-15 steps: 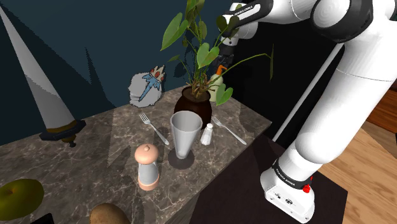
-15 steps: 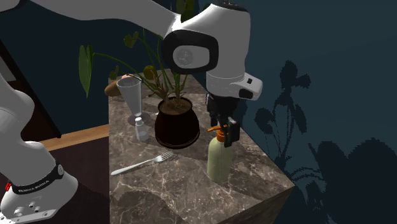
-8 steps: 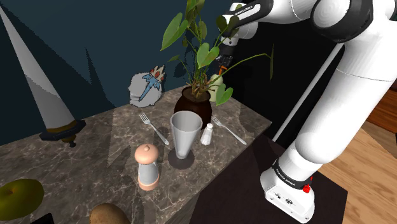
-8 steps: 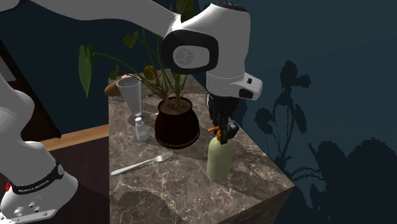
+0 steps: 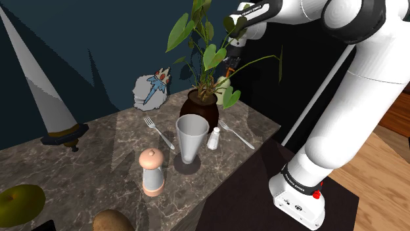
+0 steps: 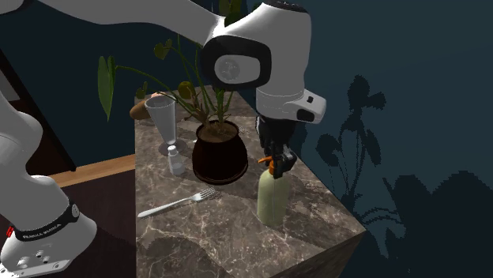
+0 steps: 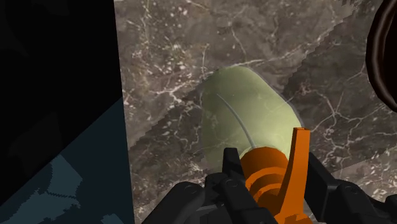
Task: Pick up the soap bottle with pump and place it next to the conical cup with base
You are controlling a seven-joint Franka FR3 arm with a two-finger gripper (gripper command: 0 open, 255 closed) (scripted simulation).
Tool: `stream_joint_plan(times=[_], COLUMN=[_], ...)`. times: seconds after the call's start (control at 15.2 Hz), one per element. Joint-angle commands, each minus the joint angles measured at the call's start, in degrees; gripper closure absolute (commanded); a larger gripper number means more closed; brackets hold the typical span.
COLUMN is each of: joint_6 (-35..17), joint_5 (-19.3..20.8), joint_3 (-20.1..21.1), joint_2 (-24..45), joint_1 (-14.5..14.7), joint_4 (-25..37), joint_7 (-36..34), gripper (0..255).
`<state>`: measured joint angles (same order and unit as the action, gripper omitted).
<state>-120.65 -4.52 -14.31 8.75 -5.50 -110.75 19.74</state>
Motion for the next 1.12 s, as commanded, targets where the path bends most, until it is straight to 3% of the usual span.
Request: stream_joint_plan(times=[0.0, 1.06], joint_6=[1.08, 12.75], joint_5=[0.15, 1.22], joint_3=[-0.02, -0.18], joint_2=[-0.4, -3.14], joint_1=[0.03, 0.11], joint_4=[0.69, 9.73], joint_7=[-0.13, -1.11], gripper=[255, 255])
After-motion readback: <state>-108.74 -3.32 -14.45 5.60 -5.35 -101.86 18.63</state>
